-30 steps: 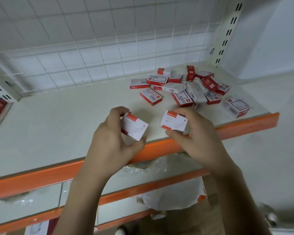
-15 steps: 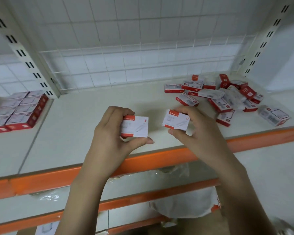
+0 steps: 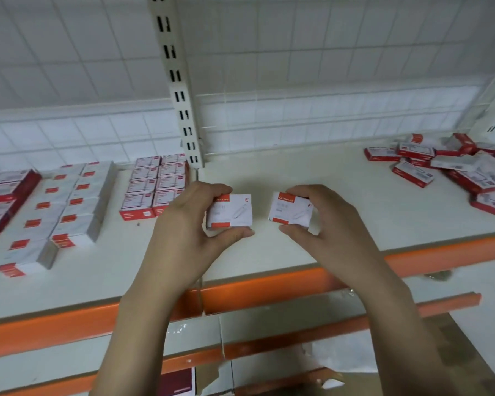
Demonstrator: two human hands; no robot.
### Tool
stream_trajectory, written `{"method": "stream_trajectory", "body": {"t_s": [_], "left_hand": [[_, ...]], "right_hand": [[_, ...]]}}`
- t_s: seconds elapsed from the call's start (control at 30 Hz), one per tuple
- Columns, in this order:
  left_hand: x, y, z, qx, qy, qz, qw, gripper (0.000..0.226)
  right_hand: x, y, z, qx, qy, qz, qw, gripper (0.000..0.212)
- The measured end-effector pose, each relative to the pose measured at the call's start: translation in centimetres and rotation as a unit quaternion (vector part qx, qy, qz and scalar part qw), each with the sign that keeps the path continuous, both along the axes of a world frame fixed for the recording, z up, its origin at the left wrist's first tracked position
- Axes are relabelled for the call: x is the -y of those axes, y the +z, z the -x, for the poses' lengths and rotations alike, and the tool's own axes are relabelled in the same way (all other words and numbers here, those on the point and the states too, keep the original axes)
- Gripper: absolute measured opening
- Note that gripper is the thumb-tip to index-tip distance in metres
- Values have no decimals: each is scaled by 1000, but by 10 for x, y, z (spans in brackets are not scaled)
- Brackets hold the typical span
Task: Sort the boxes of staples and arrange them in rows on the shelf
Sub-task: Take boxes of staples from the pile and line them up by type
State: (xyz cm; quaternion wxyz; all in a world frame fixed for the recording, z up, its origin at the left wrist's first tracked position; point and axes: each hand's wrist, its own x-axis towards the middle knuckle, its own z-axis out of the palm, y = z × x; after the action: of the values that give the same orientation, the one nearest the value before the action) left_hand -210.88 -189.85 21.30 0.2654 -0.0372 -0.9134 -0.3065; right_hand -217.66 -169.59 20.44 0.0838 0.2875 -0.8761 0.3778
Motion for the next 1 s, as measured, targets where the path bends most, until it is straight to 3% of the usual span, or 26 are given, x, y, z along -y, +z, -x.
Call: {"method": "stream_trajectory", "body": {"t_s": [0.4, 0.8, 1.0], "left_hand": [[54, -12, -24, 38, 68, 24, 997, 69], [73, -36, -39, 45, 140, 34, 989, 59], [105, -31, -47, 47, 170, 45, 983, 63]], "right_hand": [[56, 0, 0, -14, 56, -33, 998, 43], [83, -20, 10, 42, 115, -44, 992, 43], [112, -14, 5, 26, 133, -56, 989, 41]]}}
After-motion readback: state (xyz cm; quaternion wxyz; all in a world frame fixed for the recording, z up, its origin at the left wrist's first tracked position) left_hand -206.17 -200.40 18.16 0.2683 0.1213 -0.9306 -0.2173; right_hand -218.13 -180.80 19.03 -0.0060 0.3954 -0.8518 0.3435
